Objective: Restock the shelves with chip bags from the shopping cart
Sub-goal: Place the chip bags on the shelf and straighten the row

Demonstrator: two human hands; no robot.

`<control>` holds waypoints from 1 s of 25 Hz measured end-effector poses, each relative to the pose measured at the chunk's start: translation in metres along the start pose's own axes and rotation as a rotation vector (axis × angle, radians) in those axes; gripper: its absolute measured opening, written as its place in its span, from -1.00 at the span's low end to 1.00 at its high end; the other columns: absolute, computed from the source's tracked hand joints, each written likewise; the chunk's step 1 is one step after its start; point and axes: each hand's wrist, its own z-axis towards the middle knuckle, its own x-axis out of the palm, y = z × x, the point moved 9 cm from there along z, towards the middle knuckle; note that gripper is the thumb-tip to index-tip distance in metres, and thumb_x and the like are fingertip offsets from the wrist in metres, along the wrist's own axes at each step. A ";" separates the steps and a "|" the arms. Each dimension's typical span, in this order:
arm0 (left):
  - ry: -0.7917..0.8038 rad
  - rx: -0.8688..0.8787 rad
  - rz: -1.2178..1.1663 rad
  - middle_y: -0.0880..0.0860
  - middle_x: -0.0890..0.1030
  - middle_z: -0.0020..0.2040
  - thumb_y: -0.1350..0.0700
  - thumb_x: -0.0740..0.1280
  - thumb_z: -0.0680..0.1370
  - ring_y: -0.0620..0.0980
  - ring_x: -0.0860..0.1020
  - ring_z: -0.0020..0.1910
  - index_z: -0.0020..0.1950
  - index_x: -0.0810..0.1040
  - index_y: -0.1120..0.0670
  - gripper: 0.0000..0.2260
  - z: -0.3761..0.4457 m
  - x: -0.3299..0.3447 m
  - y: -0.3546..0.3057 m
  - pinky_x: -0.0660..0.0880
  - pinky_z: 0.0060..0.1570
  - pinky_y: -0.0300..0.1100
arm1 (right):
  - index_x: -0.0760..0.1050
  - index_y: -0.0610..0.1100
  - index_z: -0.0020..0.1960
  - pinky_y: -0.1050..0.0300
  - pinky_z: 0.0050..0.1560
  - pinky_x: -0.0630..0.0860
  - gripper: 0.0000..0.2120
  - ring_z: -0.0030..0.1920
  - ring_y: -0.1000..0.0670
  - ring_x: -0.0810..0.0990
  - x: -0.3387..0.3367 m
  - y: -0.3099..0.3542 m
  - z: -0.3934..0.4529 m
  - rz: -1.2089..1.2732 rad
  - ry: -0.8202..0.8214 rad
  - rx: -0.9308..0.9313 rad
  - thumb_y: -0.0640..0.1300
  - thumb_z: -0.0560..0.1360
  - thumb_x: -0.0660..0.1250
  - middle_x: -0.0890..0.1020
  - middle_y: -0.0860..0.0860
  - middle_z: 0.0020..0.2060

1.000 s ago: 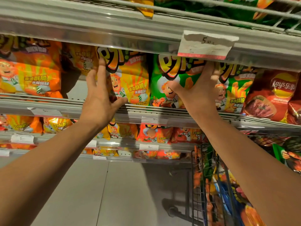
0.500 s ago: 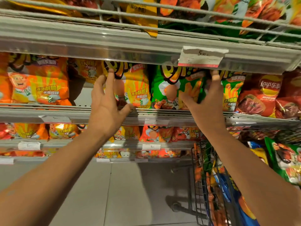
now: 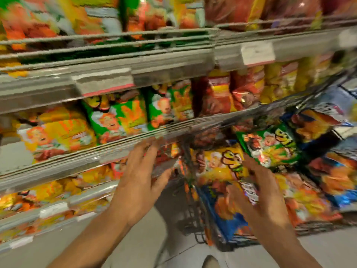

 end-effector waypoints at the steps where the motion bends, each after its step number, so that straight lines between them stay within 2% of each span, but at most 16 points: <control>1: 0.045 0.013 -0.007 0.07 0.36 0.45 0.05 0.37 0.59 0.06 0.32 0.49 0.53 0.38 0.05 -0.49 0.007 0.020 -0.011 0.28 0.48 -0.06 | 0.29 0.23 0.47 0.14 0.31 0.43 -0.43 0.34 0.10 0.44 -0.021 -0.014 -0.004 -0.012 -0.036 0.007 0.17 0.50 0.35 0.43 0.22 0.32; 3: 0.118 0.031 -0.015 0.07 0.40 0.45 -0.01 0.32 0.61 0.06 0.35 0.48 0.47 0.45 0.06 -0.57 0.023 0.059 -0.030 0.28 0.48 -0.04 | 0.36 0.12 0.43 0.27 0.33 0.35 -0.49 0.31 0.05 0.46 -0.066 -0.045 -0.011 -0.092 -0.137 0.024 0.14 0.51 0.37 0.49 0.10 0.27; 4: 0.148 0.033 -0.018 0.06 0.41 0.43 -0.03 0.31 0.60 0.05 0.35 0.47 0.44 0.49 0.06 -0.58 0.032 0.078 -0.039 0.27 0.48 -0.08 | 0.40 0.05 0.42 0.19 0.36 0.35 -0.48 0.32 0.02 0.45 -0.087 -0.063 -0.013 -0.123 -0.175 0.065 0.10 0.50 0.38 0.50 0.04 0.28; 6: 0.206 0.026 -0.042 0.01 0.42 0.41 -0.04 0.34 0.56 -0.03 0.34 0.45 0.40 0.53 0.03 -0.58 0.053 0.120 -0.062 0.16 0.45 -0.31 | 0.42 -0.02 0.43 -0.06 0.35 0.42 -0.42 0.34 -0.08 0.47 -0.126 -0.108 -0.016 -0.155 -0.215 0.196 -0.03 0.44 0.44 0.52 -0.03 0.30; 7: 0.221 0.028 -0.055 0.00 0.44 0.39 0.01 0.38 0.56 -0.05 0.34 0.43 0.38 0.54 0.02 -0.62 0.065 0.139 -0.074 0.12 0.41 -0.42 | 0.42 -0.06 0.44 -0.08 0.34 0.43 -0.41 0.32 -0.13 0.49 -0.140 -0.128 -0.016 -0.183 -0.212 0.254 -0.12 0.43 0.48 0.53 -0.06 0.29; 8: 0.230 0.040 -0.058 0.00 0.45 0.36 0.08 0.43 0.56 -0.06 0.35 0.40 0.36 0.56 0.02 -0.64 0.077 0.158 -0.087 0.11 0.39 -0.46 | 0.42 -0.10 0.44 0.01 0.33 0.41 -0.39 0.29 -0.18 0.51 -0.152 -0.146 -0.014 -0.232 -0.182 0.301 -0.20 0.42 0.51 0.55 -0.10 0.26; 10: 0.279 0.065 -0.031 -0.01 0.45 0.35 0.11 0.45 0.55 -0.05 0.34 0.37 0.36 0.56 -0.01 -0.62 0.103 0.200 -0.112 0.19 0.40 -0.33 | 0.43 -0.16 0.43 0.24 0.16 0.34 -0.39 0.23 -0.22 0.53 -0.166 -0.174 -0.001 -0.311 -0.071 0.369 -0.25 0.43 0.52 0.58 -0.15 0.19; 13: 0.403 0.058 0.057 0.05 0.44 0.38 -0.02 0.42 0.55 0.06 0.35 0.38 0.42 0.51 0.03 -0.56 0.145 0.262 -0.136 0.26 0.38 -0.13 | 0.42 -0.02 0.40 0.06 0.04 0.46 -0.53 0.13 -0.16 0.59 -0.166 -0.207 0.020 -0.354 0.165 0.495 0.02 0.53 0.41 0.59 -0.09 0.11; 15: 0.474 0.069 0.146 0.13 0.41 0.41 -0.01 0.46 0.53 0.15 0.36 0.39 0.46 0.46 0.09 -0.47 0.175 0.298 -0.146 0.28 0.40 -0.04 | 0.44 0.02 0.30 0.00 -0.13 0.54 -0.62 -0.03 -0.15 0.66 -0.172 -0.215 0.029 -0.576 0.245 0.513 0.20 0.59 0.21 0.63 -0.04 -0.06; 16: 0.502 0.077 0.198 0.16 0.37 0.44 -0.02 0.48 0.52 0.18 0.34 0.41 0.49 0.41 0.10 -0.41 0.189 0.314 -0.149 0.25 0.41 -0.04 | 0.47 -0.02 0.27 0.00 -0.21 0.54 -0.55 -0.13 -0.15 0.68 -0.173 -0.213 0.032 -0.680 0.256 0.465 0.25 0.58 0.08 0.65 -0.02 -0.14; 17: 0.529 0.078 0.245 0.17 0.31 0.49 -0.06 0.48 0.51 0.20 0.29 0.46 0.55 0.34 0.10 -0.33 0.201 0.328 -0.150 0.22 0.44 -0.04 | 0.46 -0.04 0.32 0.01 -0.21 0.55 -0.42 -0.13 -0.14 0.70 -0.167 -0.210 0.034 -0.751 0.286 0.426 0.28 0.55 -0.04 0.68 -0.01 -0.11; 18: 0.568 0.066 0.298 0.17 0.23 0.55 -0.13 0.46 0.51 0.20 0.22 0.52 0.60 0.23 0.10 -0.24 0.213 0.342 -0.148 0.19 0.48 -0.01 | 0.33 -0.03 0.47 0.00 -0.06 0.55 -0.31 0.00 -0.11 0.69 -0.156 -0.212 0.030 -0.785 0.375 0.436 0.33 0.53 -0.13 0.68 -0.01 0.02; 19: 0.627 0.044 0.359 0.16 0.15 0.61 -0.21 0.43 0.51 0.20 0.15 0.57 0.65 0.10 0.08 -0.14 0.221 0.356 -0.143 0.17 0.53 0.03 | 0.06 -0.02 0.61 -0.03 0.17 0.48 -0.25 0.17 -0.10 0.64 -0.141 -0.213 0.024 -0.763 0.457 0.452 0.36 0.54 -0.13 0.65 0.00 0.17; 21: 0.775 -0.026 0.407 0.13 0.08 0.65 -0.35 0.39 0.46 0.18 0.14 0.60 0.67 -0.06 0.02 -0.01 0.229 0.377 -0.131 0.20 0.53 0.10 | -0.37 -0.01 0.61 -0.11 0.45 0.22 -0.17 0.34 -0.13 0.51 -0.110 -0.217 0.014 -0.611 0.585 0.529 0.37 0.57 -0.07 0.61 -0.06 0.26; 23: 0.862 -0.107 0.359 0.13 0.17 0.63 -0.39 0.47 0.35 0.18 0.26 0.55 0.66 -0.03 -0.04 0.08 0.232 0.383 -0.121 0.34 0.45 0.15 | -0.55 0.06 0.53 -0.11 0.46 0.23 -0.12 0.33 -0.14 0.49 -0.096 -0.213 0.017 -0.484 0.534 0.599 0.41 0.55 -0.05 0.52 -0.10 0.31; 25: 0.901 -0.109 0.331 0.14 0.38 0.51 -0.41 0.53 0.20 0.17 0.43 0.44 0.60 0.18 -0.04 0.09 0.235 0.377 -0.121 0.49 0.31 0.18 | -0.52 0.26 0.51 -0.01 0.26 0.43 -0.09 0.28 -0.15 0.54 -0.092 -0.216 0.023 -0.260 0.323 0.725 0.47 0.47 0.04 0.29 -0.04 0.40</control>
